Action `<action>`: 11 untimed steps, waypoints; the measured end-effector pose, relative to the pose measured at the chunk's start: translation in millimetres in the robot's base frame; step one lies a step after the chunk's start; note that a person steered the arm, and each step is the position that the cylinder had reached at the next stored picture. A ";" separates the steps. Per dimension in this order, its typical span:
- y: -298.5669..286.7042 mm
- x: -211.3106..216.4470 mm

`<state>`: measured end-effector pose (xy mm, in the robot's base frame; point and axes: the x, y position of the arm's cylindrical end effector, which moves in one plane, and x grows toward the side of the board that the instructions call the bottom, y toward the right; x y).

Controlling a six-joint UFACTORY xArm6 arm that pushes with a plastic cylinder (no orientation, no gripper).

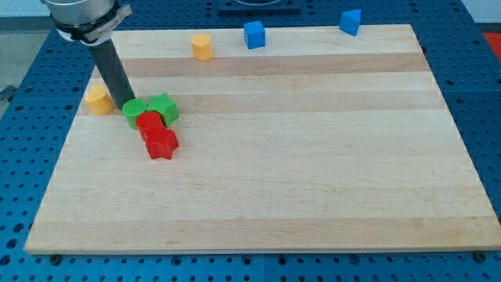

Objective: Push the yellow heart into yellow hexagon

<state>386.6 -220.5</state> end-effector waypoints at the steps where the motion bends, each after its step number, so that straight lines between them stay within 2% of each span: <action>1: -29.6 43.2; 2: -37.5 52.6; 3: -72.3 49.1; 5: -75.5 14.1; 7: -17.7 -0.6; 8: -17.6 -1.0; 9: -1.1 -28.7; 10: 19.5 -75.6; 11: 21.9 -78.8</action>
<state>307.9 -198.7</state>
